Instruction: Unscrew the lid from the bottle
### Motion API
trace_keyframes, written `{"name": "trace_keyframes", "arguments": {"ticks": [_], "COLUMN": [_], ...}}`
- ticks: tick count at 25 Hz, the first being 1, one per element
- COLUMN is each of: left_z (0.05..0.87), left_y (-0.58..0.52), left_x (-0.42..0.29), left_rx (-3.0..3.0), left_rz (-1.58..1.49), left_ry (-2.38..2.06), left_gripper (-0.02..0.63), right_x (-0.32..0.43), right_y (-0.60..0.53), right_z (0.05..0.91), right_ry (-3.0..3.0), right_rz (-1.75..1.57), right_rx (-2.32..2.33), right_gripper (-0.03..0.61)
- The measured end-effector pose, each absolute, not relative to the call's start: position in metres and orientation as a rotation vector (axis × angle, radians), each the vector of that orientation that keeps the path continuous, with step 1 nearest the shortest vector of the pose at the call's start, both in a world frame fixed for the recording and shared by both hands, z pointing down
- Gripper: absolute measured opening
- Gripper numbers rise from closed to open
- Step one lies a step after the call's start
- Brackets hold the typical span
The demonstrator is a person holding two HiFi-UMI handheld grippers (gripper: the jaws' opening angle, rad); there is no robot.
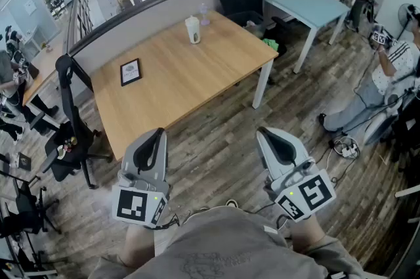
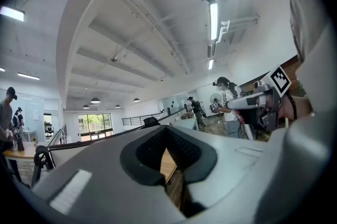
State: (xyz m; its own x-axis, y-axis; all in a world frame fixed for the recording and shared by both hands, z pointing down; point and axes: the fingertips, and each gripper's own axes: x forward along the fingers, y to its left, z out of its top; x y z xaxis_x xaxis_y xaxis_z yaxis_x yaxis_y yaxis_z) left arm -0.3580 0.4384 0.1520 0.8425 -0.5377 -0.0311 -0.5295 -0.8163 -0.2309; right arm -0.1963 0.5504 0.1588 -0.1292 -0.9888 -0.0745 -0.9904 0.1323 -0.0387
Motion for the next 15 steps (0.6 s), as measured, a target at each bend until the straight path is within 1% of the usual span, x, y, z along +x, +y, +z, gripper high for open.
{"name": "trace_keyframes", "arguments": {"ticks": [15], "left_z": [0.153], "left_y": [0.454], "left_x": [-0.349], "left_rx": [-2.806], "left_rz": [-0.05], "left_ry": [0.837], "left_gripper": [0.002], "right_x": [-0.178], "right_y": [0.568], "right_z": [0.157], "right_ry": [2.235], "right_rz": [0.024], "right_rx": [-2.0], "right_gripper": [0.012]}}
